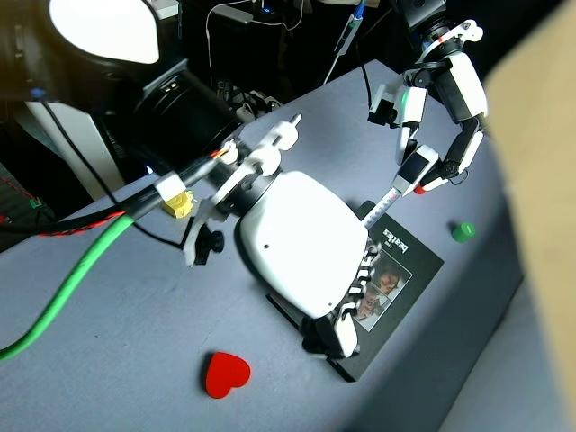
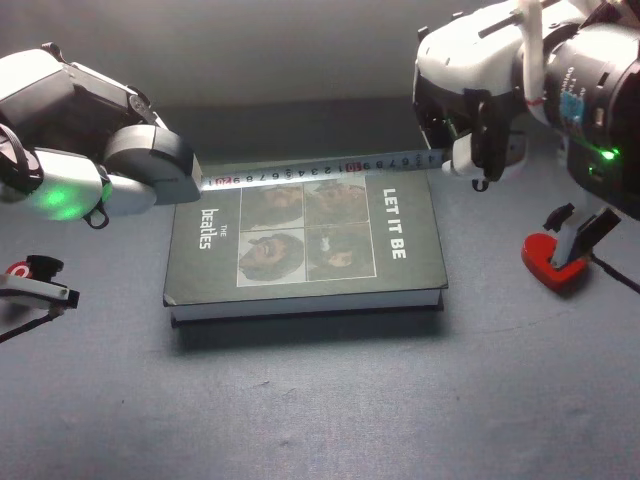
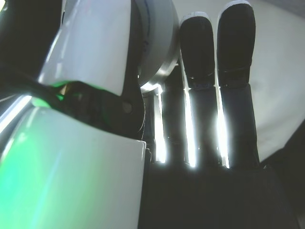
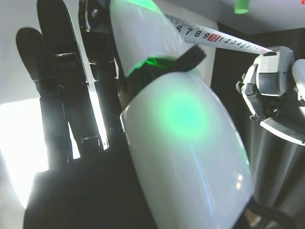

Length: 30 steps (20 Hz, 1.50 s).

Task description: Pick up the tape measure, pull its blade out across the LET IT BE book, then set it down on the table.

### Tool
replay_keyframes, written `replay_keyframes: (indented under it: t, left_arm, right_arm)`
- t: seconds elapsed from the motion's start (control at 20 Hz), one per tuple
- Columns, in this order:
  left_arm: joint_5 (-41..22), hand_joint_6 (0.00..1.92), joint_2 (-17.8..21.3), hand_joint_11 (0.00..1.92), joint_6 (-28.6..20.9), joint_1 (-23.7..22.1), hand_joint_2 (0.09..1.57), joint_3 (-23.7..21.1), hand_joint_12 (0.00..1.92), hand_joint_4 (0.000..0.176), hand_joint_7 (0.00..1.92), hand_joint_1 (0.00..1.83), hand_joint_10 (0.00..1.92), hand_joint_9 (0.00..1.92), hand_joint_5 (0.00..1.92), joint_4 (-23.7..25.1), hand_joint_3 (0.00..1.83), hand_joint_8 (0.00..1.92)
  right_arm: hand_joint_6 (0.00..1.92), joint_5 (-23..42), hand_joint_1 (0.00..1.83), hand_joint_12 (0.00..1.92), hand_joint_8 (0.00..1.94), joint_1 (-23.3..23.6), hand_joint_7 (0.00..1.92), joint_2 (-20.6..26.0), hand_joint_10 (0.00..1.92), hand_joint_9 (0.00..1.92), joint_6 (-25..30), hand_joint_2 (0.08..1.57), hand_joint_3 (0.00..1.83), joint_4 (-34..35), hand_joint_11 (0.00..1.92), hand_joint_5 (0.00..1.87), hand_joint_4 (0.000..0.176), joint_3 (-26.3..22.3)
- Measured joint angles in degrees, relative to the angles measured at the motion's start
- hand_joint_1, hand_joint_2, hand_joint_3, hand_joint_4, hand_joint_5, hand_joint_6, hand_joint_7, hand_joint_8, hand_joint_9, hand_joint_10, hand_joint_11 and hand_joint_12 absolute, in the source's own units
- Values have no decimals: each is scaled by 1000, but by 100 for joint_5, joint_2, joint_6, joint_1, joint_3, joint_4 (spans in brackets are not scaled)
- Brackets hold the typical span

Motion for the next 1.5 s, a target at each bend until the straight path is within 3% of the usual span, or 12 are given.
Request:
replay_keyframes:
  t: [0.15, 0.45, 0.5, 0.75, 1.5]
  left_arm:
    - [-7, 915, 0, 858, -2, 0, 1130, 0, 1244, 0, 934, 1372, 1331, 908, 906, -9, 0, 1025]
    - [-22, 894, -2, 863, -15, 0, 1126, 0, 1239, 0, 959, 1373, 1330, 903, 911, -33, 0, 1008]
    - [-24, 894, -2, 868, -13, 0, 1125, 0, 1234, 0, 950, 1373, 1321, 912, 916, -37, 0, 1011]
    - [-28, 918, -4, 877, -17, -4, 1126, 0, 1232, 0, 958, 1373, 1321, 915, 897, -39, 0, 995]
    - [-46, 880, -7, 884, -22, -4, 1119, 0, 1211, 0, 960, 1374, 1302, 918, 940, -46, 0, 994]
  right_arm:
    - [1078, 118, 1196, 1140, 1081, 7, 961, 136, 132, 1101, -52, 1149, 0, 0, 640, 884, 16, 0]
    - [1090, 332, 1196, 1150, 1082, 17, 964, 402, 140, 1104, -188, 1151, 0, 0, 664, 871, 10, 0]
    - [1093, 382, 1198, 1146, 1080, 17, 972, 457, 142, 1103, -238, 1151, 0, 0, 657, 863, 0, 0]
    - [1114, 632, 1200, 1145, 1089, 15, 977, 662, 145, 1076, -321, 1157, 1, 0, 623, 835, 0, 81]
    - [1113, 815, 1200, 1163, 1065, 7, 984, 787, 184, 1100, -468, 1153, 0, 2, 663, 845, 0, 289]
